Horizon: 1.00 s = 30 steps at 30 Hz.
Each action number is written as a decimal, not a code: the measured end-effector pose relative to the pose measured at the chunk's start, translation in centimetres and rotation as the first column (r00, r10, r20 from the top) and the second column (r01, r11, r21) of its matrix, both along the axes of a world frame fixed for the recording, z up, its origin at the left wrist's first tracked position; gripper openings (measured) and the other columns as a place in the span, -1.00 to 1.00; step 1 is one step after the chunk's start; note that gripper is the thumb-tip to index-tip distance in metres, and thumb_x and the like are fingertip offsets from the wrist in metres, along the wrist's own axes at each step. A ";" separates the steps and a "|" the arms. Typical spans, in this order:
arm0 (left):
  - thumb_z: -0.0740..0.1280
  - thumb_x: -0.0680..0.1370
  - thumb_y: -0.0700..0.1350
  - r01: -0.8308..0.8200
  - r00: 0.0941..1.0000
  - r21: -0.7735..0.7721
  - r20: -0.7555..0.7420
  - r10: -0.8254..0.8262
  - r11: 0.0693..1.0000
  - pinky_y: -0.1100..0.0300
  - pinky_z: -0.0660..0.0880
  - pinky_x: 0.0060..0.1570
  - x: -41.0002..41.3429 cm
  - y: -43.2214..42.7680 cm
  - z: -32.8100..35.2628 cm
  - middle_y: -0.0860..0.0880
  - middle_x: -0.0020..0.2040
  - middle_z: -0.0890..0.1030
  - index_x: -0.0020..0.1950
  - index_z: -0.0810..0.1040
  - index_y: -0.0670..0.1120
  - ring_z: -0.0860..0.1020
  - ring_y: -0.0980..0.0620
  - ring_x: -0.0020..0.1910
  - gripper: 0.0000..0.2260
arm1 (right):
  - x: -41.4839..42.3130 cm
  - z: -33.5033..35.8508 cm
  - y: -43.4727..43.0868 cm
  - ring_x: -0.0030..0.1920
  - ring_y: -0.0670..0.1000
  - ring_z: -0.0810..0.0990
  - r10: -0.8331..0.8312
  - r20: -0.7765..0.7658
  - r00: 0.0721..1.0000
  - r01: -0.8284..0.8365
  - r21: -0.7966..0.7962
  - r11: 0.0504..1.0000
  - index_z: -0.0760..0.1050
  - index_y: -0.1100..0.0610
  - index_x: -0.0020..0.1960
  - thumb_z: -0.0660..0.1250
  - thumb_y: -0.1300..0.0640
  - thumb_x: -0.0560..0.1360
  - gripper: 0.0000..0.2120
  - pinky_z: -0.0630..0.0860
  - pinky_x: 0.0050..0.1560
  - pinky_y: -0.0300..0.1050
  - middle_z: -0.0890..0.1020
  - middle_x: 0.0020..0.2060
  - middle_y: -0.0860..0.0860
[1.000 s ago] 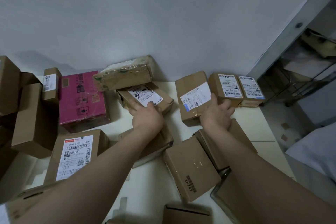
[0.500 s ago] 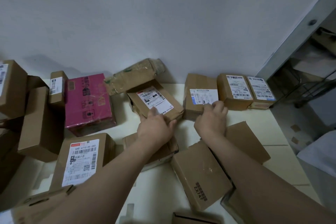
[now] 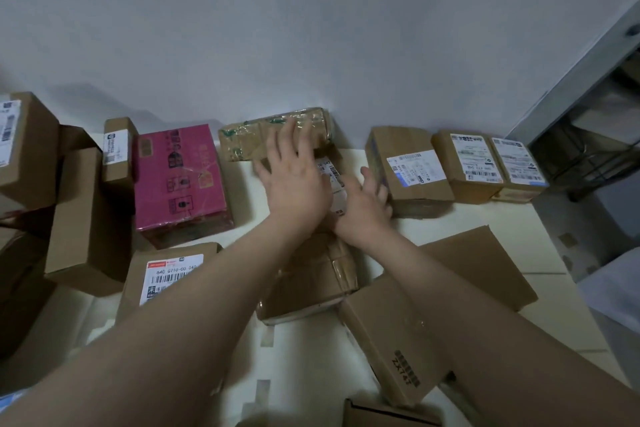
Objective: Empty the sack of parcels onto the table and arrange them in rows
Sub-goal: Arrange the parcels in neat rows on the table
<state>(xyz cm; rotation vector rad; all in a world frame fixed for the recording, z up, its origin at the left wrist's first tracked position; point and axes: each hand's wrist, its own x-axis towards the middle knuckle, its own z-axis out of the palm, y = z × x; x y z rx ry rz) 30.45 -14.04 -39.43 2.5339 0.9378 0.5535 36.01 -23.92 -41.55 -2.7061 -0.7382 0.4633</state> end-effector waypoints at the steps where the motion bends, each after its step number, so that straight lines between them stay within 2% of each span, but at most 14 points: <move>1: 0.37 0.48 -0.09 0.026 0.999 -0.010 -0.023 -0.026 1.000 -0.37 0.09 0.41 0.9 0.5 0.3 0.01 0.59 -0.01 0.57 0.02 0.08 -0.09 -0.09 0.57 -0.24 | -0.1 -0.1 0.7 0.51 0.21 0.00 -0.006 -0.020 1.000 0.006 -0.036 0.999 0.18 -0.12 0.49 0.36 -0.27 0.40 -0.26 0.05 0.47 0.25 -0.06 0.55 0.05; 4: 0.36 0.50 -0.17 0.090 0.992 -0.014 -0.086 -0.091 0.996 -0.49 0.01 0.36 3.5 2.1 0.6 0.09 0.59 -0.12 0.57 -0.13 0.15 -0.21 -0.05 0.57 -0.16 | 0.2 -0.4 2.3 0.52 0.29 0.00 -0.038 -0.079 0.996 0.024 -0.174 0.984 0.19 -0.13 0.50 0.28 -0.40 0.36 -0.21 -0.09 0.47 0.37 -0.11 0.57 0.08; 7: 0.38 0.49 -0.13 0.102 0.975 -0.060 -0.191 -0.112 0.993 -0.58 -0.06 0.28 4.9 3.3 0.2 0.07 0.59 -0.13 0.56 -0.22 0.19 -0.23 -0.08 0.57 -0.10 | 0.3 -0.1 2.7 0.52 0.35 -0.06 -0.031 -0.106 0.994 0.003 -0.252 0.968 0.12 -0.04 0.54 0.30 -0.45 0.33 -0.07 -0.13 0.43 0.46 -0.17 0.57 0.13; 9: 0.40 0.46 -0.09 0.081 0.971 -0.030 -0.224 -0.086 0.996 -0.61 -0.05 0.22 4.9 3.7 0.0 -0.02 0.52 0.02 0.55 -0.19 0.20 -0.07 -0.16 0.54 -0.09 | 0.0 0.4 3.1 0.52 0.38 -0.14 -0.017 -0.130 0.991 -0.028 -0.335 0.942 0.02 0.03 0.58 0.34 -0.47 0.30 0.06 -0.12 0.41 0.50 -0.26 0.55 0.19; 11: 0.42 0.43 -0.14 0.073 0.973 0.099 -0.224 -0.050 0.992 -0.60 0.13 0.20 4.1 4.3 0.0 -0.09 0.39 0.16 0.53 0.00 0.18 0.14 -0.20 0.41 -0.17 | -0.4 1.0 3.8 0.51 0.41 -0.19 -0.026 -0.146 0.989 -0.035 -0.401 0.916 -0.08 0.09 0.59 0.38 -0.44 0.29 0.14 -0.10 0.39 0.53 -0.32 0.53 0.24; 14: 0.42 0.38 -0.29 0.052 0.996 0.167 -0.087 -0.038 0.985 -0.25 0.54 -0.03 1.6 5.3 -0.5 -0.09 0.33 0.24 0.41 0.25 0.07 0.23 -0.19 0.32 -0.32 | -0.7 0.9 4.1 0.50 0.40 -0.11 -0.056 -0.127 0.990 0.004 -0.380 0.925 -0.07 0.11 0.57 0.43 -0.34 0.32 0.09 -0.01 0.40 0.49 -0.29 0.53 0.24; 16: 0.42 0.35 -0.35 0.074 0.997 0.131 0.016 -0.077 0.989 -0.04 0.59 -0.19 -0.5 5.5 -1.0 -0.13 0.32 0.27 0.39 0.30 -0.02 0.26 -0.20 0.31 -0.33 | -0.6 0.6 3.8 0.48 0.38 -0.02 -0.094 -0.095 0.991 0.057 -0.337 0.940 0.01 0.10 0.55 0.43 -0.30 0.31 0.03 0.06 0.41 0.40 -0.21 0.54 0.23; 17: 0.41 0.33 -0.38 0.091 0.993 0.111 0.065 -0.099 0.990 -0.01 0.58 -0.22 -1.6 5.5 -1.1 -0.15 0.31 0.28 0.37 0.31 -0.06 0.29 -0.21 0.30 -0.34 | -0.5 0.4 3.6 0.47 0.37 0.01 -0.141 -0.076 0.987 0.109 -0.323 0.940 0.05 0.09 0.53 0.42 -0.30 0.31 0.00 0.08 0.41 0.38 -0.17 0.54 0.23; 20: 0.34 0.29 -0.48 0.183 0.967 0.102 0.158 -0.198 0.978 0.03 0.58 -0.20 -4.7 6.3 -1.5 -0.15 0.32 0.28 0.30 0.35 -0.12 0.34 -0.18 0.29 -0.37 | -0.3 -0.1 2.9 0.45 0.37 0.06 -0.255 0.043 0.966 0.258 -0.225 0.940 0.23 0.08 0.46 0.35 -0.38 0.32 -0.13 0.04 0.43 0.38 -0.03 0.52 0.25; 23: 0.30 0.27 -0.51 0.273 0.950 0.037 0.146 -0.275 0.961 0.06 0.53 -0.14 -6.5 6.7 -2.0 -0.10 0.42 0.18 0.25 0.37 -0.03 0.32 -0.16 0.34 -0.36 | -0.5 -0.7 2.3 0.48 0.30 -0.02 -0.244 0.126 0.962 0.261 -0.143 0.955 0.34 0.07 0.38 0.27 -0.38 0.38 -0.26 -0.02 0.43 0.43 0.00 0.52 0.19; 25: 0.38 0.33 -0.43 0.185 0.982 -0.171 0.065 -0.176 0.968 -0.02 0.48 0.15 -6.8 6.5 -2.4 -0.10 0.49 0.05 0.24 0.35 0.00 0.17 -0.19 0.45 -0.42 | -0.7 -0.5 2.0 0.49 0.26 -0.08 -0.276 0.064 0.959 0.283 -0.164 0.945 0.32 0.09 0.41 0.26 -0.39 0.40 -0.24 0.06 0.39 0.46 -0.06 0.52 0.14; 26: 0.45 0.37 -0.31 0.117 0.991 -0.270 -0.024 -0.129 0.956 -0.04 0.40 0.29 -6.7 6.5 -2.7 -0.12 0.51 0.03 0.24 0.34 0.00 0.12 -0.20 0.48 -0.46 | -0.7 -0.3 1.9 0.50 0.27 -0.10 -0.295 0.011 0.955 0.292 -0.186 0.938 0.27 0.11 0.45 0.28 -0.38 0.40 -0.19 0.14 0.38 0.43 -0.11 0.53 0.13; 28: 0.51 0.42 -0.08 0.055 0.971 -0.316 -0.205 -0.125 0.947 0.00 0.34 0.32 -6.5 6.1 -3.2 -0.15 0.47 0.18 0.28 0.36 -0.02 0.24 -0.17 0.41 -0.49 | -0.5 -0.1 1.9 0.50 0.28 -0.11 -0.307 -0.049 0.950 0.288 -0.229 0.930 0.19 0.15 0.51 0.36 -0.34 0.38 -0.11 0.25 0.37 0.31 -0.19 0.54 0.11; 30: 0.41 0.49 -0.17 0.065 0.963 -0.190 -0.245 -0.112 0.980 0.05 0.40 0.18 -6.3 5.9 -3.8 -0.13 0.38 0.36 0.32 0.37 -0.05 0.38 -0.14 0.28 -0.57 | -0.4 0.0 1.9 0.50 0.29 -0.08 -0.290 -0.031 0.956 0.276 -0.225 0.934 0.21 0.16 0.49 0.39 -0.31 0.37 -0.11 0.32 0.37 0.23 -0.18 0.54 0.10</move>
